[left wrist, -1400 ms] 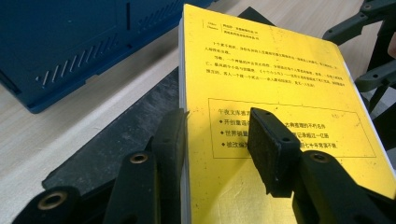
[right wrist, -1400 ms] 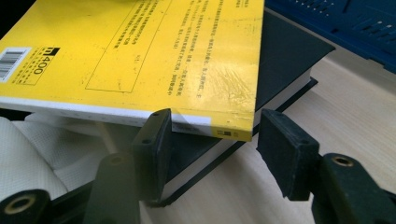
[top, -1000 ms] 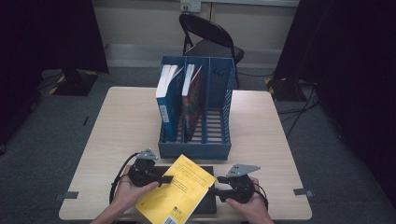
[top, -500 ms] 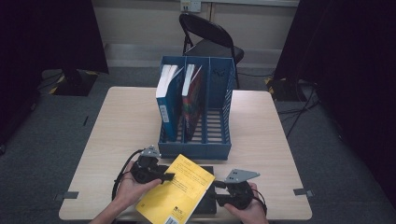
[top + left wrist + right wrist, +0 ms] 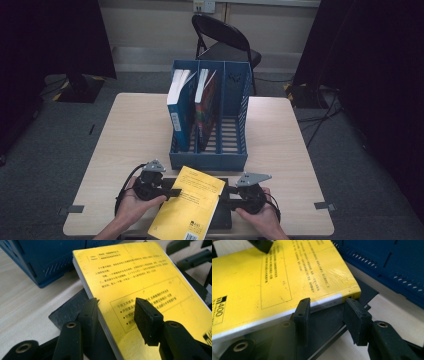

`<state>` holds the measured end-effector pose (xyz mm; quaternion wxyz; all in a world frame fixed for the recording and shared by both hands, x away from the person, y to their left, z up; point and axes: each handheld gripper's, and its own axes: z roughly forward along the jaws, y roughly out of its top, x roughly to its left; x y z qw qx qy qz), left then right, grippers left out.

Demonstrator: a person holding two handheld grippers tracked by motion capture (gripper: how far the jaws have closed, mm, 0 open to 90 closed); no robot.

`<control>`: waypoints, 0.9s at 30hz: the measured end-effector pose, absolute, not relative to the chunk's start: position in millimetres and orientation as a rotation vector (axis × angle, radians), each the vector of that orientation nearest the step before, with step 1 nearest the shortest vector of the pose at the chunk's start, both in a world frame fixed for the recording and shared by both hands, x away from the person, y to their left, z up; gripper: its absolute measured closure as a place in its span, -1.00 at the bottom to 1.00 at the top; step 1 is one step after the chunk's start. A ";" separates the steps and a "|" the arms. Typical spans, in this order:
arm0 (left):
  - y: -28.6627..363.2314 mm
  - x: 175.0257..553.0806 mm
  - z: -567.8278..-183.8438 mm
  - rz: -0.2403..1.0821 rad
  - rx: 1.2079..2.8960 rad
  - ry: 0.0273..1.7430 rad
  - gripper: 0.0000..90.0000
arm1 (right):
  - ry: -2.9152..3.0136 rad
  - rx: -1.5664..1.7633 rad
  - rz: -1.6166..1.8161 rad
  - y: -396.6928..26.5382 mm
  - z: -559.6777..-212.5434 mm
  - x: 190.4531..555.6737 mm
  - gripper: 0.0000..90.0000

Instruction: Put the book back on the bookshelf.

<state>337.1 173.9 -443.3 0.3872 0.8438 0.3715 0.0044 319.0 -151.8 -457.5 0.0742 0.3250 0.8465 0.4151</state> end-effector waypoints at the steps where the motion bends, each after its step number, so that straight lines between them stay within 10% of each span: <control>1: 175.5 336.4 -442.5 0.006 2.157 0.947 0.20 | 2.535 0.979 1.247 -151.3 -457.8 320.2 0.23; 27: 192.7 315.1 -447.1 -0.003 2.080 1.052 0.01 | 2.465 1.016 1.240 -133.0 -459.9 343.1 0.24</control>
